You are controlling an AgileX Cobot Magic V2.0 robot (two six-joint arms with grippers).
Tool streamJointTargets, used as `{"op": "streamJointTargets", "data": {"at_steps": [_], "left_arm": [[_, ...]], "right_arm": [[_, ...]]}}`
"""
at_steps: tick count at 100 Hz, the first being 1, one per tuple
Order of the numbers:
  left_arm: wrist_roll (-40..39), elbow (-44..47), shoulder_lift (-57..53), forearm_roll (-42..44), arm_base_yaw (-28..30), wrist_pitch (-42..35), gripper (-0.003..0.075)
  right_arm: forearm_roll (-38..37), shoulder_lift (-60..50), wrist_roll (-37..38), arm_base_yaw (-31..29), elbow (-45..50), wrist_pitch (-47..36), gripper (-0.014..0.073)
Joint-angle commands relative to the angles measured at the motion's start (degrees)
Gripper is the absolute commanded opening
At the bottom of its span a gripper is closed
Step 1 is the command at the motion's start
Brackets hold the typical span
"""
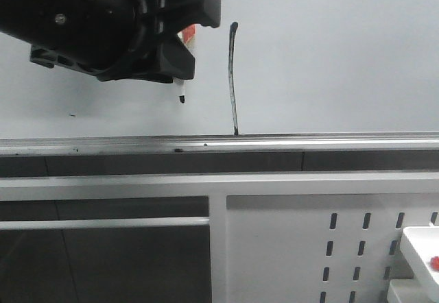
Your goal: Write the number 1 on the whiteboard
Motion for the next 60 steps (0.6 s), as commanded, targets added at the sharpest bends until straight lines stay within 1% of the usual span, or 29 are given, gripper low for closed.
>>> {"op": "streamJointTargets", "data": {"at_steps": [1,11,16,21,33,40,50,60], "left_arm": [[-0.67,-2.14,-1.43,-0.16,0.63,-4.25,-0.0019],[-0.67,-2.14,-1.43,-0.03,0.63,-4.25,-0.0017],[-0.67,-2.14,-1.43,0.27,0.63,-4.25,0.0002],[-0.67,-2.14,-1.43,0.26,0.63,-4.25,0.0048],[-0.67,-2.5,-1.43,0.26,0.63,-4.25,0.0209],[-0.67,-2.61,-1.43,0.26,0.63,-4.51,0.0272],[-0.67,-2.61,-1.43,0.26,0.63,-4.6,0.0298],[-0.67,-2.61,-1.43,0.26,0.63,-4.6,0.0298]], "right_arm": [[0.0,0.41,0.12,-0.41,-1.29,-4.51,-0.0048],[0.0,0.41,0.12,-0.41,-1.29,-4.51,-0.0048],[0.0,0.41,0.12,-0.41,-1.29,-4.4,-0.0048],[0.0,0.41,0.12,-0.41,-1.19,-4.2,-0.0048],[0.0,0.41,0.12,-0.41,-0.51,-4.66,-0.0048],[0.0,0.41,0.12,-0.41,0.14,-4.66,-0.0048],[0.55,0.41,0.12,-0.41,1.17,-4.81,-0.0048],[0.6,0.41,0.12,-0.41,1.6,-5.21,-0.0048]]}}
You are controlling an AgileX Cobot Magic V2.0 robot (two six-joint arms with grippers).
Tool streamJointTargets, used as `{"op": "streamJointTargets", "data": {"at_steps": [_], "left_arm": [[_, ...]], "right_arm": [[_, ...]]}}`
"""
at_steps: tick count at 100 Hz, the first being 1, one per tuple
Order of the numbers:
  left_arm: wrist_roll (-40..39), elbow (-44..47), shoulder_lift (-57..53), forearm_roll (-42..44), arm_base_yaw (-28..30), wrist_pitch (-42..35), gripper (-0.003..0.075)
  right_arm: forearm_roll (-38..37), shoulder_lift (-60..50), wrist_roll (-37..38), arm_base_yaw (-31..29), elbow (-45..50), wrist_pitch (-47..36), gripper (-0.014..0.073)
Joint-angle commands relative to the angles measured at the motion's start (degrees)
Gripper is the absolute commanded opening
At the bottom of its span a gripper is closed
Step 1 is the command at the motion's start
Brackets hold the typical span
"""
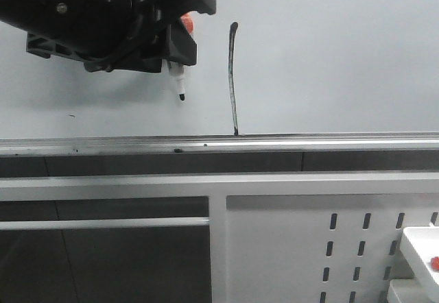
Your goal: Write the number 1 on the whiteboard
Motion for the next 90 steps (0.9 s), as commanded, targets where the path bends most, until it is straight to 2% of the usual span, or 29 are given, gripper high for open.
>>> {"op": "streamJointTargets", "data": {"at_steps": [1,12,27,34,66,73,80,90], "left_arm": [[-0.6,-1.87,-1.56,0.4,0.16,-2.74,0.0298],[-0.6,-1.87,-1.67,0.4,0.16,-2.84,0.0315],[-0.34,-1.87,-2.49,0.55,0.0,-0.32,0.0454],[-0.24,-1.44,-3.67,1.66,-0.2,1.69,0.0492],[-0.26,6.38,-17.48,1.9,-0.25,3.51,0.0494],[-0.22,8.76,-22.19,1.9,-0.25,3.73,0.0485],[0.29,11.23,-27.39,1.99,-0.25,3.73,0.0434],[3.32,14.5,-35.02,2.42,-0.25,5.29,0.0286]], "right_arm": [[0.19,0.41,0.08,-0.41,-1.1,-5.05,-0.0048],[0.28,0.41,0.08,-0.41,-1.1,-5.55,-0.0048],[0.28,0.41,0.08,-0.41,-1.1,-7.25,-0.0048],[0.28,0.41,0.08,-0.41,-1.1,-7.96,-0.0048],[-0.41,0.41,0.08,-0.41,-1.1,-10.02,-0.0048],[-0.41,0.41,0.08,-0.41,-1.1,-10.65,-0.0048],[-0.41,0.41,0.08,-0.41,-1.1,-11.59,-0.0048],[-0.41,0.41,0.08,-0.41,-1.1,-11.86,-0.005]]}}
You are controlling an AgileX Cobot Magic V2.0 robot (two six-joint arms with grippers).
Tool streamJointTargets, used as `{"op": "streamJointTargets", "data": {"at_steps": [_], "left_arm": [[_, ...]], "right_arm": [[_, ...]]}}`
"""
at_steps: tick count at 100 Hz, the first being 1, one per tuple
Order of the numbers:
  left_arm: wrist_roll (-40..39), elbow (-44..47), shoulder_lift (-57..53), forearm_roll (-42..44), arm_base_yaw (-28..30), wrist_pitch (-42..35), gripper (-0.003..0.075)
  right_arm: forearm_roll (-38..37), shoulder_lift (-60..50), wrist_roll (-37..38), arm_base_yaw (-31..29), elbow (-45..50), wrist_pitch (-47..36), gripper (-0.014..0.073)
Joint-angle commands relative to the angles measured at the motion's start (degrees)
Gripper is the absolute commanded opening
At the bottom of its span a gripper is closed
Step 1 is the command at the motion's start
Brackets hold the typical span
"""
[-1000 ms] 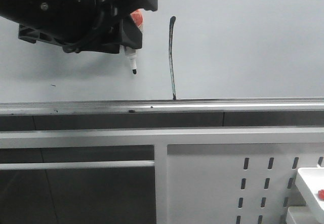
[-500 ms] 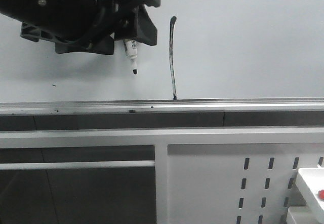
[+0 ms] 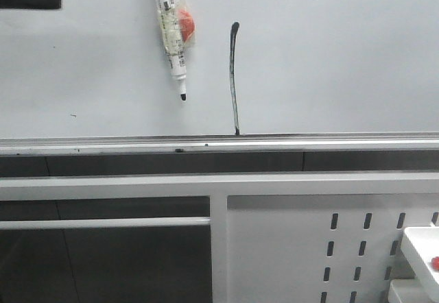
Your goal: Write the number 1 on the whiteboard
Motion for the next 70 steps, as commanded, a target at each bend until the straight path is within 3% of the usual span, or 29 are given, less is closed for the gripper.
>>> {"op": "streamJointTargets", "data": {"at_steps": [1,17,44,70], "left_arm": [[2.45,0.92,-7.09,1.2,-0.25,0.07,0.0274],[4.61,3.89,-19.6,5.69,-0.14,6.39,-0.0022],[4.61,4.41,-32.85,8.19,-0.14,12.15,-0.002],[4.61,4.41,-34.38,7.94,-0.14,12.15,-0.002]], "right_arm": [[-0.54,0.41,0.08,-0.41,-1.23,-5.35,-0.005],[-0.54,0.41,0.08,-0.41,-1.23,-5.35,-0.005],[-0.54,0.41,0.08,-0.41,-1.23,-5.35,-0.005],[-0.54,0.41,0.08,-0.41,-1.23,-5.35,-0.005]]}}
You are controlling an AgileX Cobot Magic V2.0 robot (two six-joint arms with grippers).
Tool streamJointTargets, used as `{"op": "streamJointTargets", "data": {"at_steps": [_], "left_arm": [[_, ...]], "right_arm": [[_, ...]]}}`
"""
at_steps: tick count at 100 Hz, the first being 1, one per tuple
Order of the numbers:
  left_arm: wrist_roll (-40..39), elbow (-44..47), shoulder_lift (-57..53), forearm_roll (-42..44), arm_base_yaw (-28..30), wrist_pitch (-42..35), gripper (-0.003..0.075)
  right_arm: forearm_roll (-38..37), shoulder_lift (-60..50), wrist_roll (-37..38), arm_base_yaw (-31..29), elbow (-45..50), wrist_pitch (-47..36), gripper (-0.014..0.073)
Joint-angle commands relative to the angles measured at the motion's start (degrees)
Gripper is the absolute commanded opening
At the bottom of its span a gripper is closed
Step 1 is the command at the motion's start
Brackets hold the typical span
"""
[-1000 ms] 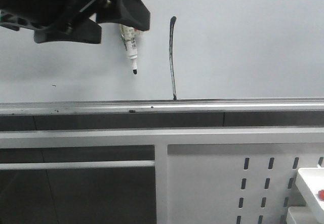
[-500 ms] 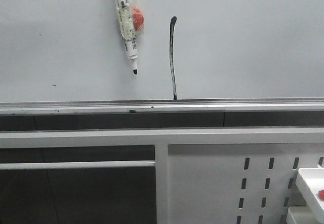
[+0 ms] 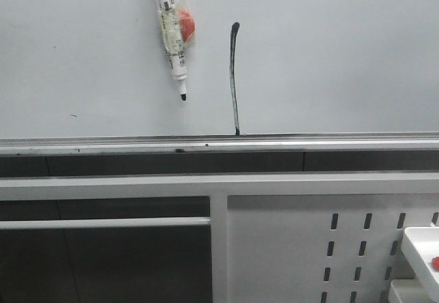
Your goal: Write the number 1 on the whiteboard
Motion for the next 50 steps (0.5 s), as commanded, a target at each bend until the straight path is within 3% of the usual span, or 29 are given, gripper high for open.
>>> {"op": "streamJointTargets", "data": {"at_steps": [1,29,50], "left_arm": [[0.05,-1.68,0.35,-0.35,-0.14,-2.02,-0.002],[0.05,-1.68,0.35,0.02,-0.14,-2.24,-0.002],[-0.38,3.25,0.35,11.28,0.08,-9.44,-0.002]], "right_arm": [[-0.54,0.41,0.08,-0.41,-1.23,-4.71,-0.005],[-0.54,0.41,0.08,-0.41,-1.23,-4.71,-0.005],[-0.54,0.41,0.08,-0.41,-1.23,-4.71,-0.005]]}}
